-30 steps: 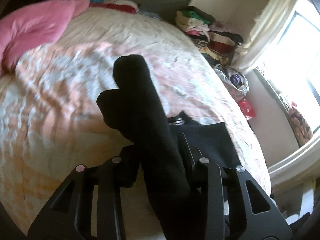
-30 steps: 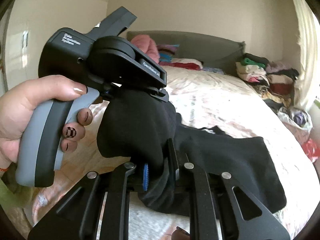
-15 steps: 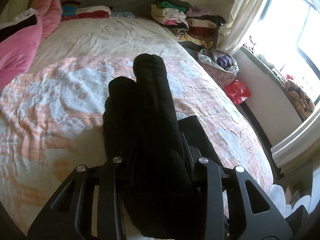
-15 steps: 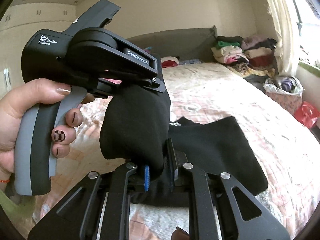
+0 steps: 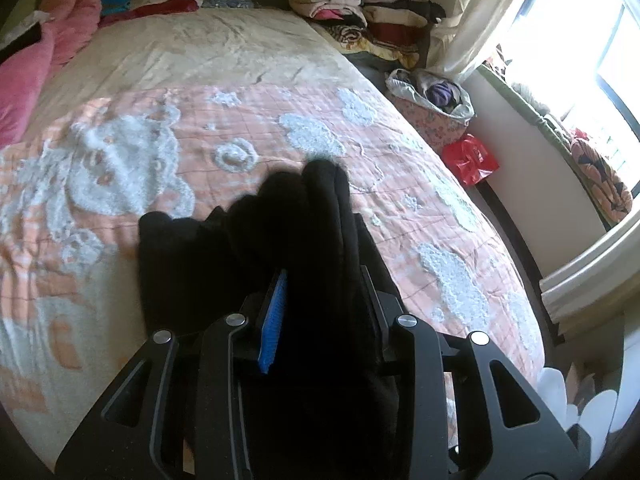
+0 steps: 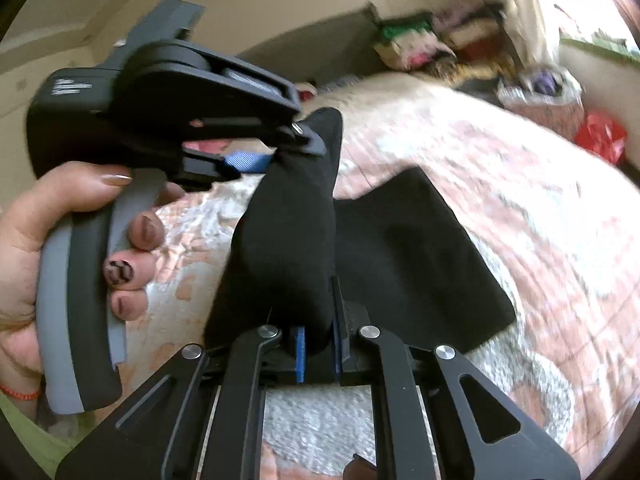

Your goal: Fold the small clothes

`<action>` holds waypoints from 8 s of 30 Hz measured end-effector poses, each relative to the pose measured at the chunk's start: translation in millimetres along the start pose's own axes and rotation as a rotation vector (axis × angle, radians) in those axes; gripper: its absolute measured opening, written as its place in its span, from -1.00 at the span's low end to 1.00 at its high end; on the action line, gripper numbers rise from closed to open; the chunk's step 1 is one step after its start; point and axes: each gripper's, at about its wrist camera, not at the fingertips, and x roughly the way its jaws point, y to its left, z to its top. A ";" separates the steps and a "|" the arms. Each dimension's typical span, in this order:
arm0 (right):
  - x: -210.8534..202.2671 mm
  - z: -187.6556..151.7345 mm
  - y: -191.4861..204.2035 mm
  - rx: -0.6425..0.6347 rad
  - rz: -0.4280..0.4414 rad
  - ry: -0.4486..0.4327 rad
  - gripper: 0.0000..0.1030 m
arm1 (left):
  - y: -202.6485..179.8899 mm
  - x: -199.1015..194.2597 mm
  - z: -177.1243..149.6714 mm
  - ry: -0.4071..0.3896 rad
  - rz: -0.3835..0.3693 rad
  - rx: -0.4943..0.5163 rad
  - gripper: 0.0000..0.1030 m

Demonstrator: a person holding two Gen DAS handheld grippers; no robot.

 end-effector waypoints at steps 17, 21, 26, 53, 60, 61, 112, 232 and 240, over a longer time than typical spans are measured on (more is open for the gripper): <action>10.4 -5.6 -74.9 0.379 0.210 0.193 0.24 | 19.7 12.8 -13.1 0.022 0.016 -0.007 -0.28; 14.0 13.3 -68.1 0.301 0.261 0.223 0.51 | 36.8 2.2 -29.4 -0.001 0.039 0.002 -0.18; 56.0 31.3 -79.7 0.310 0.270 0.308 0.51 | 55.5 -5.6 -49.5 -0.018 0.063 0.004 -0.13; 90.6 93.3 -64.3 -0.173 0.095 0.261 -0.65 | 30.3 7.6 -69.0 -0.003 0.090 0.122 0.27; 92.4 73.0 -78.2 -0.110 0.053 0.260 -0.50 | 24.8 9.1 -74.7 -0.002 0.102 0.149 0.36; 89.5 72.4 -78.0 -0.108 0.040 0.257 -0.41 | 25.5 9.3 -75.6 -0.002 0.103 0.145 0.37; -82.4 -0.5 -37.8 -0.168 -0.198 -0.107 0.91 | 10.4 -79.8 -136.5 -0.147 -0.008 0.085 0.82; -73.3 -91.8 -15.0 -0.189 -0.279 -0.018 0.92 | 53.8 -82.1 -228.5 -0.120 0.136 0.060 0.82; -73.0 -92.2 -14.9 -0.191 -0.279 -0.016 0.92 | 53.1 -82.4 -228.4 -0.122 0.136 0.059 0.82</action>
